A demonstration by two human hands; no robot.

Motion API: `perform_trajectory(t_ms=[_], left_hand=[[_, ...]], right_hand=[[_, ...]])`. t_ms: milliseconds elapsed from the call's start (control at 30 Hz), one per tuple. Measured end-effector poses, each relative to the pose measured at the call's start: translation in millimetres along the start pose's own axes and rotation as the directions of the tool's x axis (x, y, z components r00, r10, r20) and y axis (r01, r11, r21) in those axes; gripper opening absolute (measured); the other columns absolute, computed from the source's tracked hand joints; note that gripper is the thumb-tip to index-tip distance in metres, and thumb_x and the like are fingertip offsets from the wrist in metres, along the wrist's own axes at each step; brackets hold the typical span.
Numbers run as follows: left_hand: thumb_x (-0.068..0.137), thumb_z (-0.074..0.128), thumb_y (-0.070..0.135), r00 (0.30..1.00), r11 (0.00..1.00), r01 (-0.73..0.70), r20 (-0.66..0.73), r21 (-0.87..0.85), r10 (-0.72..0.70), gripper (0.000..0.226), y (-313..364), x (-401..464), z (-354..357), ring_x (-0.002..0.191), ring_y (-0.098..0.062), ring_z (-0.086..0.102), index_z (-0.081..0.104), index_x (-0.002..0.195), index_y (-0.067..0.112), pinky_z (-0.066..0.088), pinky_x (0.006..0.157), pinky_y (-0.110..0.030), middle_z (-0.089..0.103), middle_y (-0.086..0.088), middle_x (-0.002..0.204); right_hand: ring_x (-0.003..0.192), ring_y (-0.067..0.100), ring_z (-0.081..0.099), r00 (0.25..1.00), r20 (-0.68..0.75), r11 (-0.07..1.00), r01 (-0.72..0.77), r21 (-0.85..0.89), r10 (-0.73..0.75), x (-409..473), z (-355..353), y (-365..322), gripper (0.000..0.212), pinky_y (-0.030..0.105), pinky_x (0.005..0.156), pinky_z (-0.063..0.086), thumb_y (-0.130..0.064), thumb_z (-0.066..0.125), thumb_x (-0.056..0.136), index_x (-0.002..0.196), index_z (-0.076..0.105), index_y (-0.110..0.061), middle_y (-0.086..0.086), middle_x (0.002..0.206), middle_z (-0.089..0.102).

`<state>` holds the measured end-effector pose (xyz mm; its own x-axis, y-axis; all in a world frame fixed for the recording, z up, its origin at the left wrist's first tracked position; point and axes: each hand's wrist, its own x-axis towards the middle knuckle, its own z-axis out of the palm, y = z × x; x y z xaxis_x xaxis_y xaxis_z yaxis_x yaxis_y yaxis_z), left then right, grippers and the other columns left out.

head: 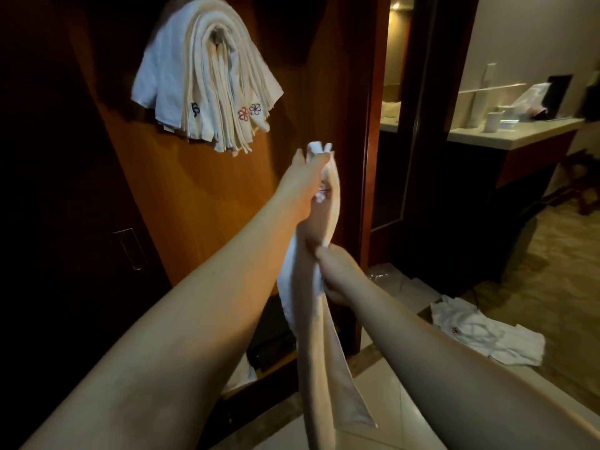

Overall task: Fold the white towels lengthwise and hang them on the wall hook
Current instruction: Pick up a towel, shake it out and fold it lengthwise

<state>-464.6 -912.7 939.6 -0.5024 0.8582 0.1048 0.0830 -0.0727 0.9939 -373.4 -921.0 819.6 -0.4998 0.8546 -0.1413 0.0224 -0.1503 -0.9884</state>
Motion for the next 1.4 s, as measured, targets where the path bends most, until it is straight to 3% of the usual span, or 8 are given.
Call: perform_trajectory(t_ms=[133,300,467,600,733,1133,1267,1400], left_hand=[[0.102,0.051,0.032,0.995,0.988,-0.096,0.022,0.123,0.094,0.045,-21.8,0.8,-8.6,0.129,-0.018,0.051,0.047,0.145,0.022,0.039,0.107,-0.032,0.052,0.0,0.144],[0.101,0.047,0.033,0.961,0.966,-0.167,-0.187,0.198,0.205,0.017,-66.5,-33.3,-4.5,0.097,-0.01,0.062,0.062,0.107,0.027,0.047,0.072,-0.024,0.063,0.009,0.1],[0.104,0.03,0.057,0.99,0.997,-0.07,-0.122,-0.015,0.068,0.065,-93.2,-81.4,15.7,0.054,-0.013,0.056,0.062,0.058,0.024,0.046,0.062,-0.033,0.057,-0.001,0.057],[0.097,0.008,0.07,0.987,0.97,0.113,0.134,-0.217,-0.085,0.088,-100.7,-78.2,36.6,0.093,-0.019,0.069,0.072,0.11,0.012,0.051,0.086,-0.033,0.075,-0.009,0.101],[0.089,0.002,0.077,0.971,0.929,0.165,0.222,-0.332,-0.093,0.094,-96.4,-66.9,59.9,0.148,-0.022,0.029,0.018,0.16,0.017,0.019,0.118,-0.035,0.034,-0.004,0.161],[0.068,0.013,0.097,0.925,0.519,0.379,0.3,-0.766,-0.232,0.124,-89.5,-53.5,70.9,0.154,-0.03,0.003,0.007,0.16,0.015,0.002,0.124,-0.047,0.007,-0.009,0.168],[0.075,0.019,0.095,0.955,0.445,0.28,0.199,-0.851,-0.22,0.111,-78.3,-43.9,62.3,0.152,-0.03,0.013,0.025,0.156,0.02,0.008,0.123,-0.048,0.022,-0.005,0.163],[0.085,0.05,0.078,0.962,0.378,0.171,0.072,-0.91,-0.263,0.084,-56.8,-25.6,39.9,0.132,-0.024,0.045,0.044,0.138,0.014,0.029,0.117,-0.039,0.052,-0.005,0.136]], right_hand=[[0.098,0.027,0.075,0.998,0.059,0.94,-0.035,0.341,0.016,8.2,-24.2,-29.6,0.036,0.041,0.085,0.059,-0.037,0.058,0.101,0.119,0.065,-0.007,0.012,0.104,0.077],[0.129,0.033,0.056,0.999,-0.042,0.911,0.015,0.412,0.003,17.6,-45.8,-70.6,0.071,0.052,0.112,0.042,-0.048,0.06,0.098,0.151,0.036,-0.008,0.015,0.142,0.058],[0.14,0.041,0.042,0.99,-0.05,0.966,0.143,0.217,-0.136,18.9,-46.8,-105.1,0.076,0.068,0.107,0.039,-0.056,0.05,0.099,0.156,0.021,-0.016,0.015,0.155,0.04],[0.138,0.043,0.044,0.972,-0.095,0.976,0.219,0.02,-0.216,20.3,-40.0,-132.7,0.08,0.063,0.104,0.046,-0.066,0.04,0.098,0.155,0.028,-0.012,0.015,0.151,0.044],[0.114,0.042,0.061,0.96,-0.165,0.974,0.22,-0.052,-0.226,17.0,-31.7,-159.2,0.075,0.056,0.092,0.052,-0.068,0.039,0.098,0.143,0.042,-0.008,0.003,0.094,0.055],[0.09,0.026,0.062,0.912,-0.241,0.933,0.355,0.059,-0.332,-3.0,-44.6,-203.2,0.063,0.048,0.084,0.056,-0.057,0.046,0.101,0.142,0.044,-0.009,0.0,0.093,0.054],[0.072,0.018,0.056,0.899,-0.31,0.913,0.373,0.166,-0.311,-4.8,-66.2,-210.1,0.05,0.047,0.078,0.056,-0.054,0.049,0.101,0.124,0.054,-0.01,0.0,0.087,0.054],[0.103,0.028,0.061,0.869,-0.418,0.893,0.383,0.234,-0.263,4.0,-90.9,-205.0,0.062,0.05,0.087,0.056,-0.053,0.05,0.101,0.145,0.044,-0.011,0.005,0.112,0.06]])
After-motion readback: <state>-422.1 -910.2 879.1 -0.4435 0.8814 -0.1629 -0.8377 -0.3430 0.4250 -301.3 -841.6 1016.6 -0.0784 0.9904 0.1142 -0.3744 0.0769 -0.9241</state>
